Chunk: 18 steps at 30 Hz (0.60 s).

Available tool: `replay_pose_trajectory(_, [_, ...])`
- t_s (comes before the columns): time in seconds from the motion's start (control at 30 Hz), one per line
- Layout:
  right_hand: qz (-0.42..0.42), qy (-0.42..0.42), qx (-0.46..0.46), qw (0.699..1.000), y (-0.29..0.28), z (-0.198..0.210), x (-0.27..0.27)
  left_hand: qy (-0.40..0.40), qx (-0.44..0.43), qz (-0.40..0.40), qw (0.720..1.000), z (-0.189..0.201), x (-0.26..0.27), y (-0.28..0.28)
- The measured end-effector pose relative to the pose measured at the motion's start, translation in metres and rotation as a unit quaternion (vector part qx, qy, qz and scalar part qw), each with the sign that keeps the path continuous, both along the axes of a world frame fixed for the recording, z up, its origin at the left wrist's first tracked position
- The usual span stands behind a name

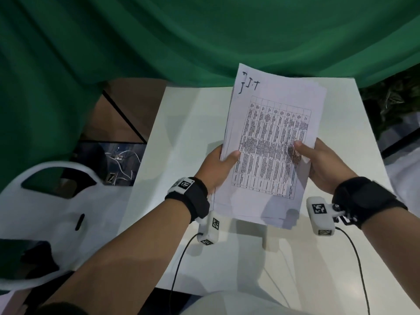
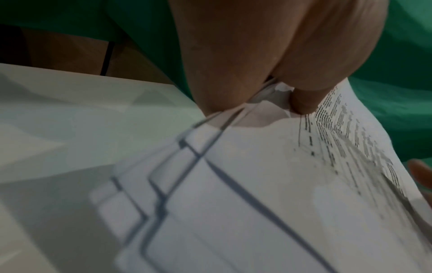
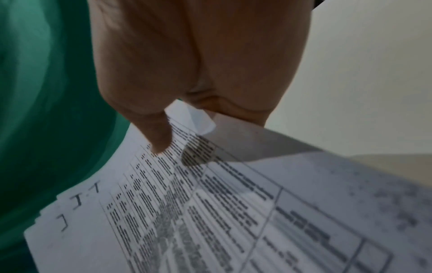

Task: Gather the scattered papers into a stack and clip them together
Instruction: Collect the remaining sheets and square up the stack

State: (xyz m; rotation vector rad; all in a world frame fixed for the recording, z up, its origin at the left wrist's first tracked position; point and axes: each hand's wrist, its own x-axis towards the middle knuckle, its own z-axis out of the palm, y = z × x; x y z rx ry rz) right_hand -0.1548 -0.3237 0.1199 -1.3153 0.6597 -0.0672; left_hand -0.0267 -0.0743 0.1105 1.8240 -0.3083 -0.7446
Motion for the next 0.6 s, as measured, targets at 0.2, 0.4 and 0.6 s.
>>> replay_pose_trajectory(0.2, [-0.082, -0.057, -0.125, 0.987, 0.003, 0.016, 0.000, -0.026, -0.027, 0.024, 0.999, 0.011, 0.007, -0.006])
replay_pose_trajectory(0.4, [-0.094, -0.098, -0.261, 0.956, 0.026, 0.019, -0.004, -0.041, -0.082, 0.093, 0.991, 0.021, 0.015, -0.001])
replay_pose_trajectory(0.6, [-0.031, 0.007, -0.253, 0.967, 0.037, -0.027, -0.017, -0.027, -0.019, 0.084, 0.996, -0.009, -0.002, 0.009])
